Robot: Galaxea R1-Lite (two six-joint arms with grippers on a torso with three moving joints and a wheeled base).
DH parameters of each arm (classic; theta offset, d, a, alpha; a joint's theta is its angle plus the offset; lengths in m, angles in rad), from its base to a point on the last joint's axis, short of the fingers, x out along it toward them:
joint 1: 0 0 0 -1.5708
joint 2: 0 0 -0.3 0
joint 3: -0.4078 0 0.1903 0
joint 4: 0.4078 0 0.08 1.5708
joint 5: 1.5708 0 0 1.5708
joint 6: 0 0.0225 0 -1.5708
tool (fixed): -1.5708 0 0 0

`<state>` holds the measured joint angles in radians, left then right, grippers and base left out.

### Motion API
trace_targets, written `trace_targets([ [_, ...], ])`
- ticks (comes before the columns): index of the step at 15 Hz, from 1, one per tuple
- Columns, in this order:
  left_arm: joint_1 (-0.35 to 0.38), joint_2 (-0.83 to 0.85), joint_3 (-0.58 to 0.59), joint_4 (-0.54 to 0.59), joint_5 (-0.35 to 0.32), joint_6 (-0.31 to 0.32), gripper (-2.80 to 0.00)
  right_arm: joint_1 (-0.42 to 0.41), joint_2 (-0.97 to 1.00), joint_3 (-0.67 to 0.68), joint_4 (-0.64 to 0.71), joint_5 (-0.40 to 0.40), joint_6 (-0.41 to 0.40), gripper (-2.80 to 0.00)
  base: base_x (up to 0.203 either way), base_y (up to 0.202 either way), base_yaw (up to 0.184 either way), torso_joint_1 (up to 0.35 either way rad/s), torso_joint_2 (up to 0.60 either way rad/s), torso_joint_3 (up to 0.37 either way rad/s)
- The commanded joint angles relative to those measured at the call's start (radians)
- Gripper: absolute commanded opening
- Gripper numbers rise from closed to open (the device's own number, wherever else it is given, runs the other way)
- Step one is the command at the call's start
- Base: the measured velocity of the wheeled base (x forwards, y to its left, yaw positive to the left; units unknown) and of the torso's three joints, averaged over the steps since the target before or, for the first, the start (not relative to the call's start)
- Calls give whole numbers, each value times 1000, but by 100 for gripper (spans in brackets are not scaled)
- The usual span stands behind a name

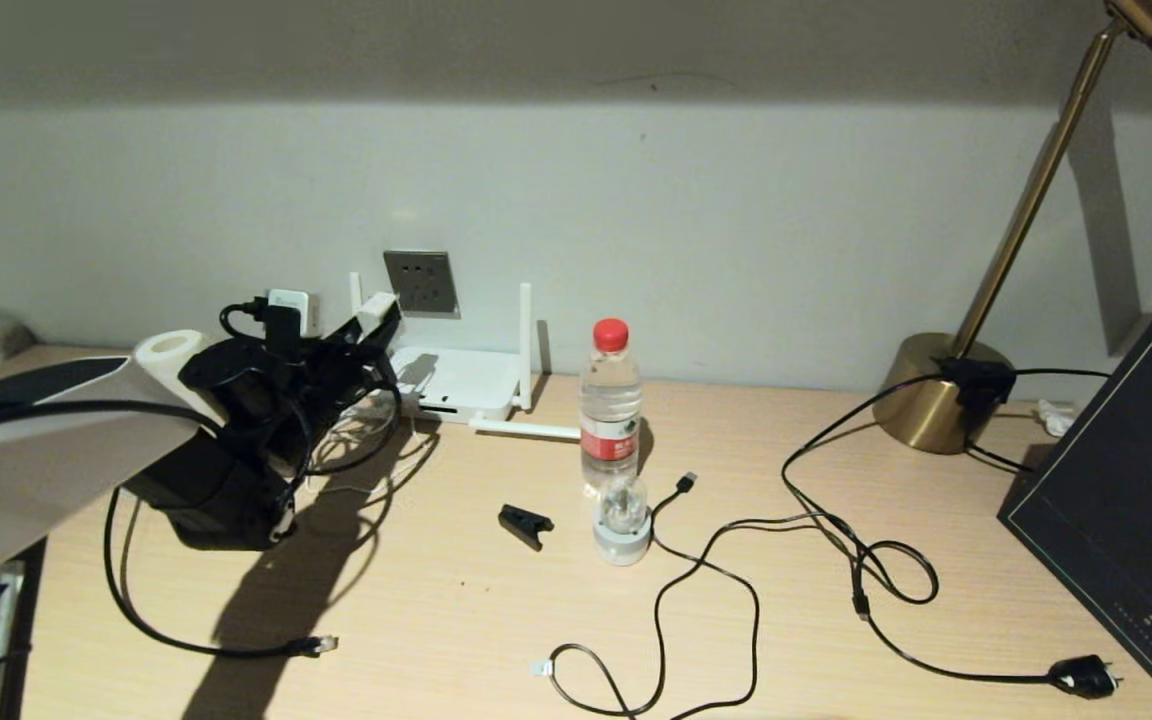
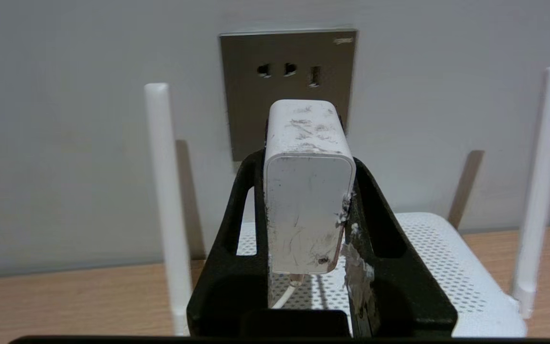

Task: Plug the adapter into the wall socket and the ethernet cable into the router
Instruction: Align plug and socket

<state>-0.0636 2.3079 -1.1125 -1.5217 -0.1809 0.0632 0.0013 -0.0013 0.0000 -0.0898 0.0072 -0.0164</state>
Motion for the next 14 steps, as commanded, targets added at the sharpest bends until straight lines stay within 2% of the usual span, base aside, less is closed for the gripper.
trace_targets([
  [1, 7, 18, -16, -8, -16, 0, -280, 1, 1, 35, -1, 0, 0, -280, 0, 0, 0, 0, 0, 0],
  [4, 7, 27, -40, -8, -29, 0, -280, 0, 1, 35, -1, 0, 0, -280, 0, 0, 0, 0, 0, 0],
  [8, 4, 53, -134, -8, -29, 1, -280, 0, 1, 35, -1, 0, 0, -280, 0, 0, 0, 0, 0, 0],
  [14, 1, 55, -147, 0, -29, 0, -280, 0, 1, 35, -1, 0, 0, -280, 0, 0, 0, 0, 0, 0],
])
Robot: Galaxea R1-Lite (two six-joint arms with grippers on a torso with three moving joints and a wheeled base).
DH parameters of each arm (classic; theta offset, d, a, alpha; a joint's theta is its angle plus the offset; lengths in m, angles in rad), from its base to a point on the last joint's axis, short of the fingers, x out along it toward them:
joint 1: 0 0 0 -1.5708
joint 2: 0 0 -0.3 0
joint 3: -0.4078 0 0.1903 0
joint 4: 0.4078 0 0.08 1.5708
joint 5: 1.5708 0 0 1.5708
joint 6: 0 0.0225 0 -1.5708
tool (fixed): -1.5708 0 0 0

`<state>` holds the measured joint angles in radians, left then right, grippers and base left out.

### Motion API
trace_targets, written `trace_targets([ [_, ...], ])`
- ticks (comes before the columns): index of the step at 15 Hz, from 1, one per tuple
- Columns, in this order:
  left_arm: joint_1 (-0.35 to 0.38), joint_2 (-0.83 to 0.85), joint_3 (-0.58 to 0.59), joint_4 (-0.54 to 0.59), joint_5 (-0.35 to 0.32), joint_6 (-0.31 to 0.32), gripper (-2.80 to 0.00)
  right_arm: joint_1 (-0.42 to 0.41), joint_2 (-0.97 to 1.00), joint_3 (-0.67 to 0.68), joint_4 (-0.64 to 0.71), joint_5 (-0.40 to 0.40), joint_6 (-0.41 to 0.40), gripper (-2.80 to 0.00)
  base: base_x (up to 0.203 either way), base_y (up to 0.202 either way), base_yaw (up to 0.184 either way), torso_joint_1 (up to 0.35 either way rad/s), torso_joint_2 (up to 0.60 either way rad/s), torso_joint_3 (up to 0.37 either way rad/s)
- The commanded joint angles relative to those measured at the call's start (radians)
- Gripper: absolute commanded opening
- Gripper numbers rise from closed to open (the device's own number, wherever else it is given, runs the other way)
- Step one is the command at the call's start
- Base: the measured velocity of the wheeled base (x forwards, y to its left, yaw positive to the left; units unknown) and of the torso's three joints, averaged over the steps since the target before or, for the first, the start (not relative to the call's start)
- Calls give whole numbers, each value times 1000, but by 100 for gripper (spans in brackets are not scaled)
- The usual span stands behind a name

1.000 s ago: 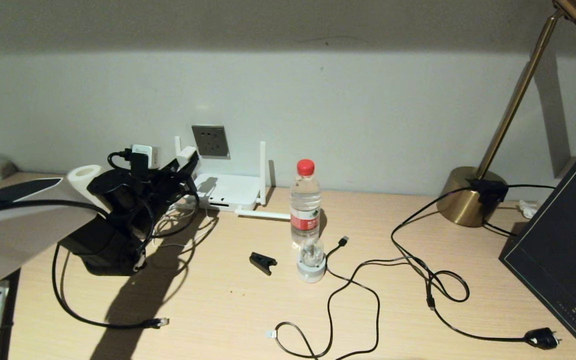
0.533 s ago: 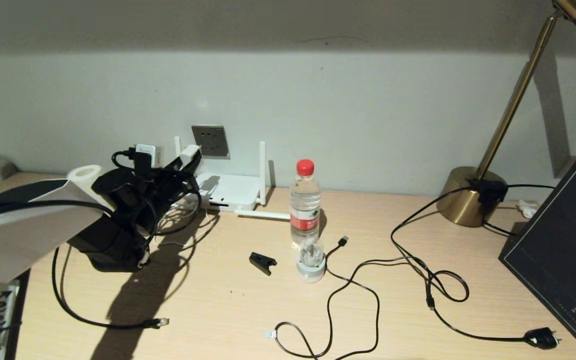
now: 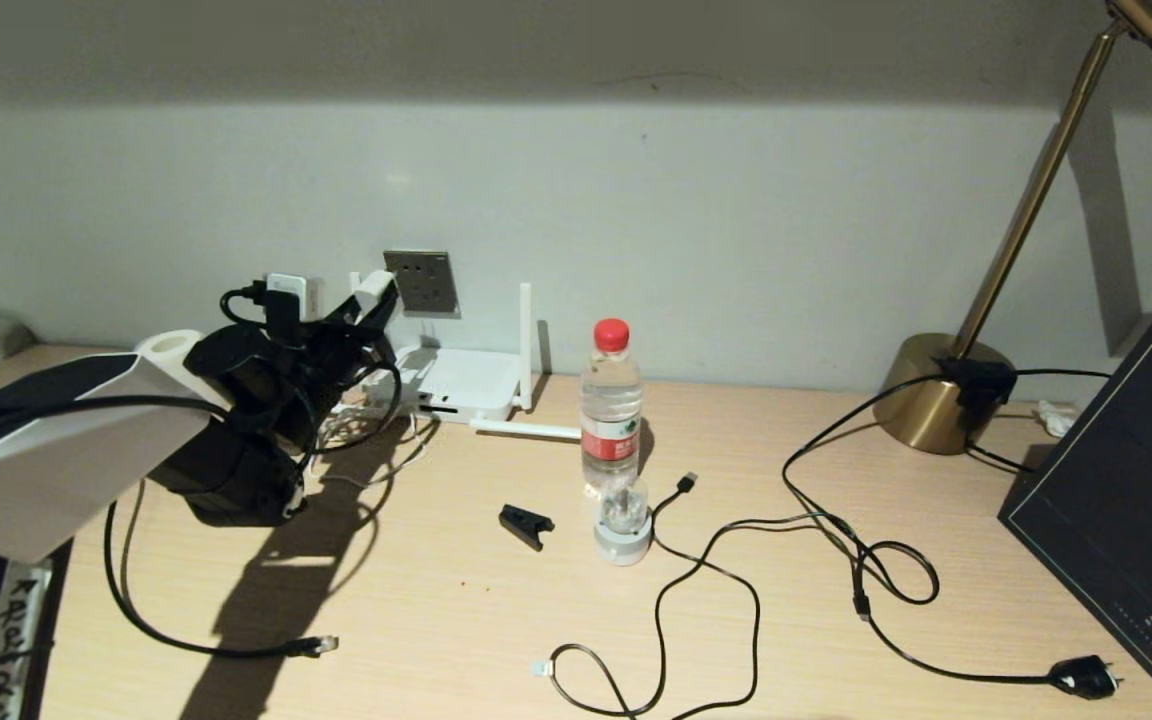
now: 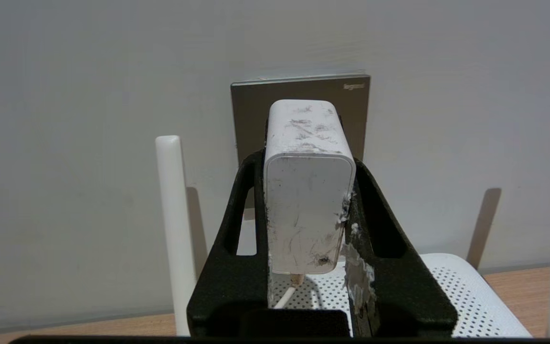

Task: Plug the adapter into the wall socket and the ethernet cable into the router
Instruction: Align plug and socket, then plug plug into socket

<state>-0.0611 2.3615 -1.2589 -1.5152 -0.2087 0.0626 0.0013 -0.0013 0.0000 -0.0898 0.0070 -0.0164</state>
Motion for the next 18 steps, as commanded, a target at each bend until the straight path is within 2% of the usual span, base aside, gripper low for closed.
trace_targets([
  [1, -2, 4, 0, -7, -1, 0, -280, 0, 1, 35, -1, 1, 0, -280, 0, 0, 0, 0, 0, 0],
  [8, -7, 46, -47, -3, 0, -1, -280, 0, 1, 35, -1, 1, 0, -280, 0, 0, 0, 0, 0, 0],
  [18, -11, 56, -131, 86, 0, -17, -280, 1, 1, 35, -1, 1, 0, -280, 0, 0, 0, 0, 0, 0],
])
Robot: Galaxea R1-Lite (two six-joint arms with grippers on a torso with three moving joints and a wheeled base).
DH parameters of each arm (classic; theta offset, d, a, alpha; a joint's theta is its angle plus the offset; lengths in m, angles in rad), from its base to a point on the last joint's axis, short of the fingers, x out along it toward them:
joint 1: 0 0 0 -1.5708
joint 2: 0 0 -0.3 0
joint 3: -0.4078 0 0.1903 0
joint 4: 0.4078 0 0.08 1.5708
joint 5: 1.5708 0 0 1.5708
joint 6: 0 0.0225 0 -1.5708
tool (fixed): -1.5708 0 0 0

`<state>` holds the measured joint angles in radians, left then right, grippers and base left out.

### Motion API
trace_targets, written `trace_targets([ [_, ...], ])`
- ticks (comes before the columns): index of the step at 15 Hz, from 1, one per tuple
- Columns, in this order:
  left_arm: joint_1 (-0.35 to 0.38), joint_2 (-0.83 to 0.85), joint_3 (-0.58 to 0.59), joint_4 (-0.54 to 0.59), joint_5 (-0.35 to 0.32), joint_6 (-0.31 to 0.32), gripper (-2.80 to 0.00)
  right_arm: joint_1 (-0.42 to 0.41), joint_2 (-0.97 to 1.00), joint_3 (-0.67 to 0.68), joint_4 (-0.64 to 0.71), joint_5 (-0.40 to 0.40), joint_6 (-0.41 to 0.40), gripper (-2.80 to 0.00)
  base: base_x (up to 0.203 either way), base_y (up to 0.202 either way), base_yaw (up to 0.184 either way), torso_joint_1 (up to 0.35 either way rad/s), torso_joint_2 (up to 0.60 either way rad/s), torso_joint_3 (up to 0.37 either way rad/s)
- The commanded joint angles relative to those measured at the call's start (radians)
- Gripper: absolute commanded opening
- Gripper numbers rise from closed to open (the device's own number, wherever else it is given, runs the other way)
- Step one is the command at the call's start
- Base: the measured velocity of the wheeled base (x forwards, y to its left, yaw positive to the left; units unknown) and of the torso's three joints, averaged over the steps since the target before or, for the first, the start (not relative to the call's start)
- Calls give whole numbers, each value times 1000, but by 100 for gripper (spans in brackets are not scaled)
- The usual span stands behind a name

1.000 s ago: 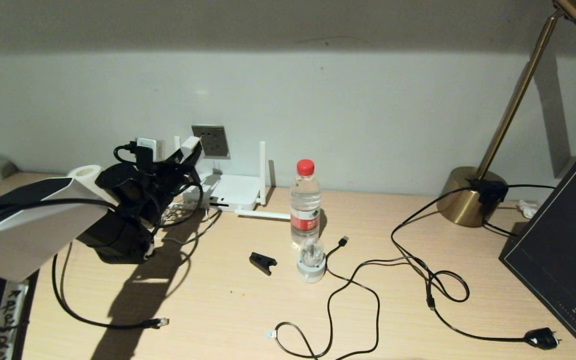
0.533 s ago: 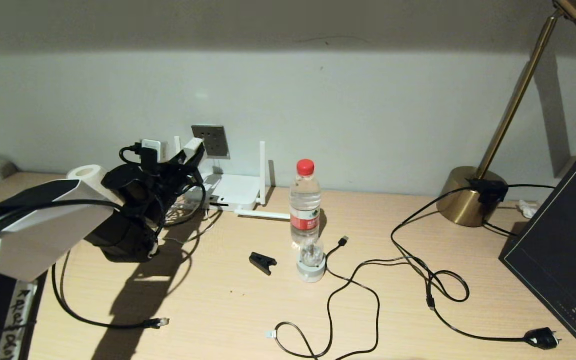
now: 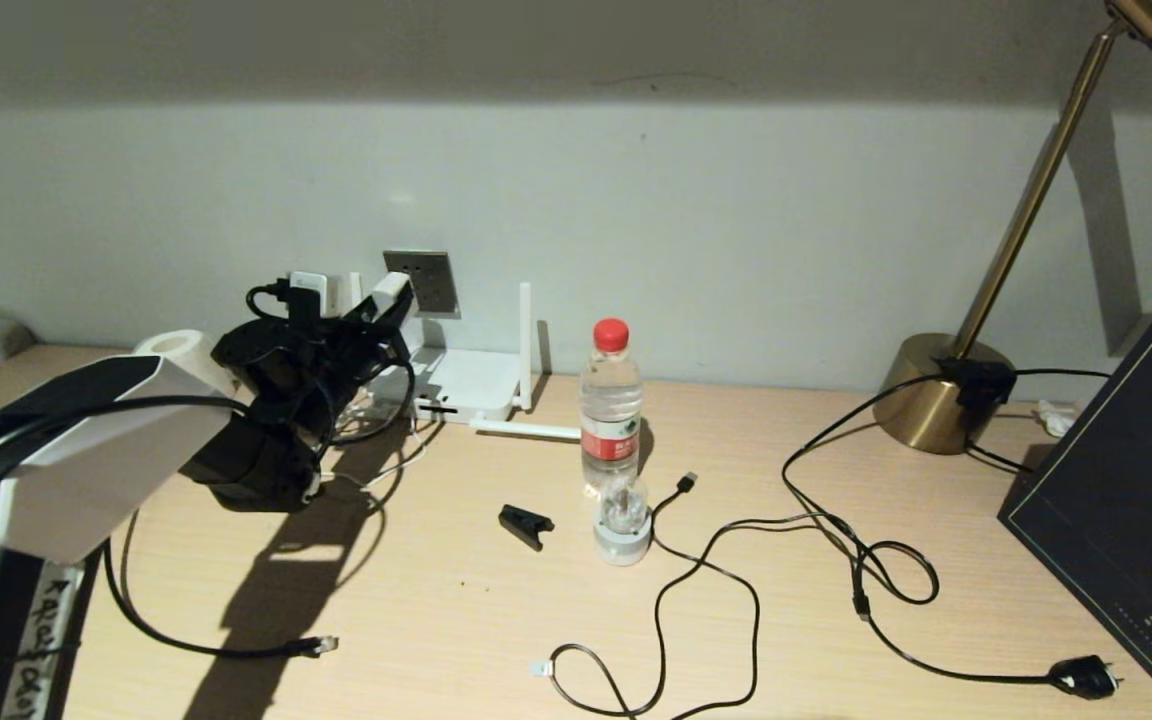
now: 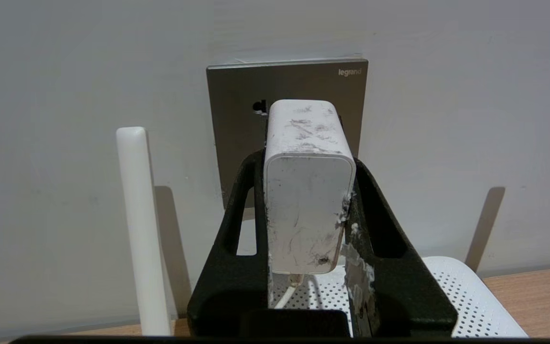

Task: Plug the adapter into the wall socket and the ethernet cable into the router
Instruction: Plug plug into socket

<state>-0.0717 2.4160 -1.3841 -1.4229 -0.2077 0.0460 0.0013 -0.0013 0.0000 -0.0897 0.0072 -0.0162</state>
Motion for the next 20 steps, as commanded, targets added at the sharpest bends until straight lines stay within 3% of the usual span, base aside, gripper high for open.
trace_targets([
  [1, 0, 3, -7, -1, -1, 0, -280, 0, 1, 35, -1, 0, -1, -280, 0, 0, 0, 0, 0, 0],
  [20, -1, 17, -44, 21, 18, -24, -280, 0, 1, 35, -1, 0, -1, -280, 0, 0, 0, 0, 0, 0],
])
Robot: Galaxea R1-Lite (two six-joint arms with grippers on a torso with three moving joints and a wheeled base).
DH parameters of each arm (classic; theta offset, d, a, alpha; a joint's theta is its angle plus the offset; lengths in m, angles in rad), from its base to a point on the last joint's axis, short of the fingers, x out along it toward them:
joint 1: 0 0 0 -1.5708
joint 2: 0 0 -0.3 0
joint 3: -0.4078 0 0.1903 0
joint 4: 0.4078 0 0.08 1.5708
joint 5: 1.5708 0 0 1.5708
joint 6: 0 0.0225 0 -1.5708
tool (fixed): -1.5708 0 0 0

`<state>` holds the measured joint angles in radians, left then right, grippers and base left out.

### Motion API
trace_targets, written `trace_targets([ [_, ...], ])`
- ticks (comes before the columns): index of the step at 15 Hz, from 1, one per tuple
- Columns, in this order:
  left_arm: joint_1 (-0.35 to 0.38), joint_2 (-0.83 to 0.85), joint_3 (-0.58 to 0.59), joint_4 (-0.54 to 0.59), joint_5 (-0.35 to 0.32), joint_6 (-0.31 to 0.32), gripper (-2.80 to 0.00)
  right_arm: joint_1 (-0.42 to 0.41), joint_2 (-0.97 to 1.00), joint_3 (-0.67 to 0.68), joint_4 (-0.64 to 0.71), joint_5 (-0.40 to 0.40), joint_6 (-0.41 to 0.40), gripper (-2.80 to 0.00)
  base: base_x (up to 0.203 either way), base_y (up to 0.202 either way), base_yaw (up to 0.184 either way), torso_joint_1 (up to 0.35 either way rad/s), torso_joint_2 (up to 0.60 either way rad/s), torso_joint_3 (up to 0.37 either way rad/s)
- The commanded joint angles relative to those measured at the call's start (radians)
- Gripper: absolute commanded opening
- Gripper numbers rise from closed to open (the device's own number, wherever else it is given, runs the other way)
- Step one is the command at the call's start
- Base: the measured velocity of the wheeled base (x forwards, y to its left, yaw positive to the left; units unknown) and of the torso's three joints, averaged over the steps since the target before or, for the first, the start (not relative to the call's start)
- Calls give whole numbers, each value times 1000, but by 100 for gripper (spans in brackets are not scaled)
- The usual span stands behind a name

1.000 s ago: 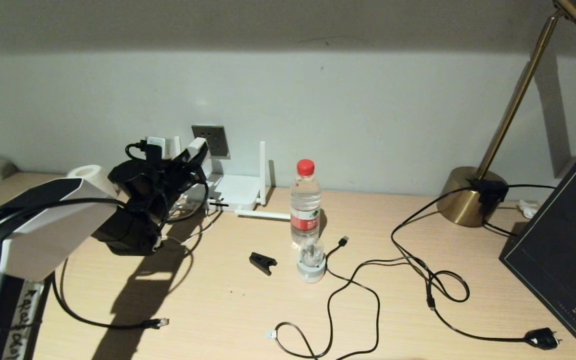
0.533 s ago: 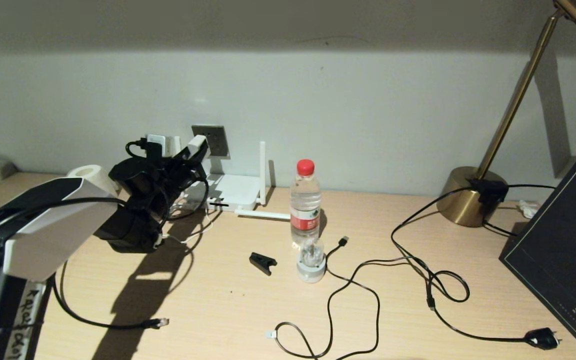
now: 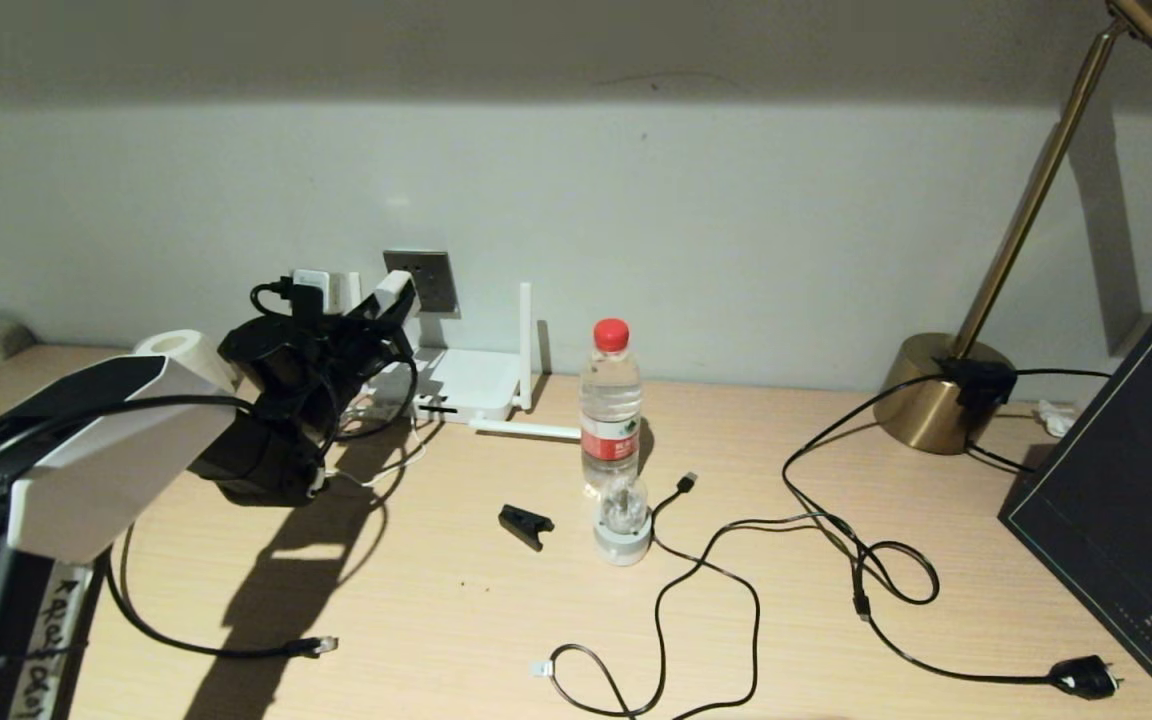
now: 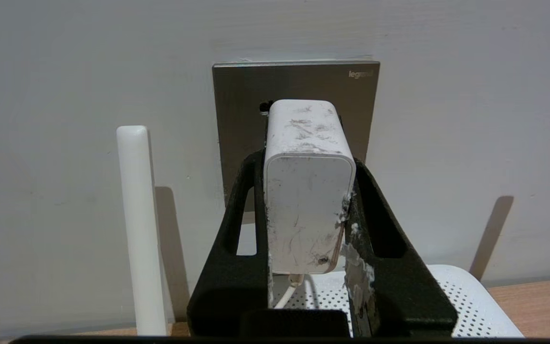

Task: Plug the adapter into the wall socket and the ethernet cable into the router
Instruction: Plug plug into socket

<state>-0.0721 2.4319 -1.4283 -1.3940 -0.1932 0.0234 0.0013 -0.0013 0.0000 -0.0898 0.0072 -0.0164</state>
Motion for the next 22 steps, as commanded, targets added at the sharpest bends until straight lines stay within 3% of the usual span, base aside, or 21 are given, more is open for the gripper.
trace_targets([
  [1, -3, -1, -1, -7, 9, -2, -280, 0, 1, 35, -1, 0, 0, -280, 0, 0, 0, 0, 0, 0],
  [10, -44, 2, -25, 17, 54, -3, -280, 0, 1, 35, -1, 0, 0, -280, 0, 0, 0, 0, 0, 0],
  [15, -60, 6, -57, 50, 125, -3, -280, 0, 1, 35, -1, 0, 0, -280, 0, 0, 0, 0, 0, 0],
  [22, -52, -4, -18, 41, 129, -3, -280, 0, 1, 35, -1, 0, 0, -280, 0, 0, 0, 0, 0, 0],
])
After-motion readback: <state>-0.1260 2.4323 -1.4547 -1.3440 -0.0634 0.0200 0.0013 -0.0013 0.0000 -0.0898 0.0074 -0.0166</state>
